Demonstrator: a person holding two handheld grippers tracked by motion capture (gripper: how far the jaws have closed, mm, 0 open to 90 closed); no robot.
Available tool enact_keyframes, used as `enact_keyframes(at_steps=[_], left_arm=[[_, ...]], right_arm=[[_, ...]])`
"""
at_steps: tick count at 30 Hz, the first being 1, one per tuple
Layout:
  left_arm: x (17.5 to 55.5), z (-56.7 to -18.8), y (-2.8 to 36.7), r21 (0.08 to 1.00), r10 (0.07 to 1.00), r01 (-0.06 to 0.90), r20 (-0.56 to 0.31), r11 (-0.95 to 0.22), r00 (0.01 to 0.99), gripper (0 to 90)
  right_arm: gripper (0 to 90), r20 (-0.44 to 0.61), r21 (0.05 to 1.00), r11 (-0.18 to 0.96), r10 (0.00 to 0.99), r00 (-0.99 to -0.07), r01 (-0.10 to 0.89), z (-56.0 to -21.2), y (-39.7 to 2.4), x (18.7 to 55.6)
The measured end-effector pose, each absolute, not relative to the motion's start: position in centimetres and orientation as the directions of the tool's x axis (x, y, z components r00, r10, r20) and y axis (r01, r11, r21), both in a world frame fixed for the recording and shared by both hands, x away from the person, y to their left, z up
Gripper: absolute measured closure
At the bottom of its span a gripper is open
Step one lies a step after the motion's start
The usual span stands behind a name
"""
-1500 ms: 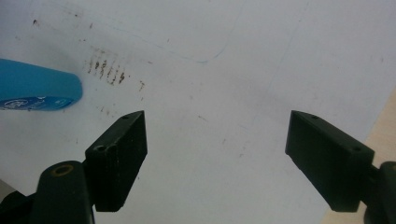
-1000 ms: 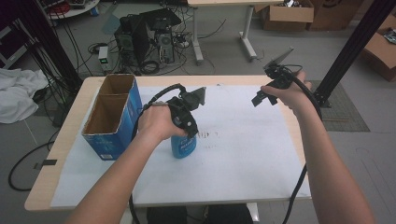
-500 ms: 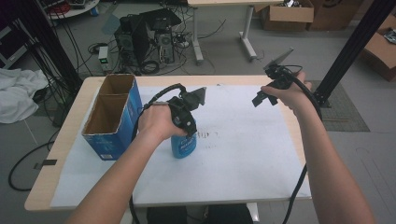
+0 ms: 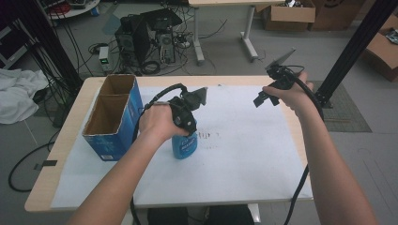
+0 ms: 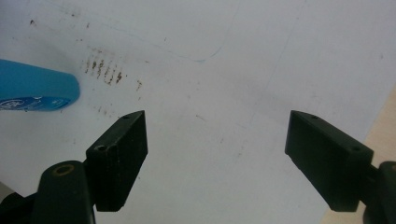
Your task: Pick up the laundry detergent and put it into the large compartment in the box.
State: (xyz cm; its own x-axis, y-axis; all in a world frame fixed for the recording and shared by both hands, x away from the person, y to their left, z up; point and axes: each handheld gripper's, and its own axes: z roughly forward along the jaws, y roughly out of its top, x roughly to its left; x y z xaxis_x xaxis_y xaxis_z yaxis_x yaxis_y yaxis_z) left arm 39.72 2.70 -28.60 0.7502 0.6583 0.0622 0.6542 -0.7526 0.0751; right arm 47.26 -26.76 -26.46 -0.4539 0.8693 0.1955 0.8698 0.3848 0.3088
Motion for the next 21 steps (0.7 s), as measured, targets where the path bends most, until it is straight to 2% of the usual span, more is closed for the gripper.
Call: enact_keyframes(at_steps=[4, 21], left_arm=[[39.67, -28.56, 2.53, 0.075, 0.648, 0.644, 0.068, -0.761, 0.759, 37.4], [39.49, -28.3, 2.13, 0.055, 0.628, 0.626, 0.089, -0.778, 0.773, 38.2]], right_arm=[[21.2, 0.196, 0.309, 0.383, 0.87, -0.452, 0.87, -26.45, -26.81, 47.27], [21.5, 0.199, 0.311, 0.38, 0.87, -0.451, 0.871, -26.36, -27.0, 47.25]])
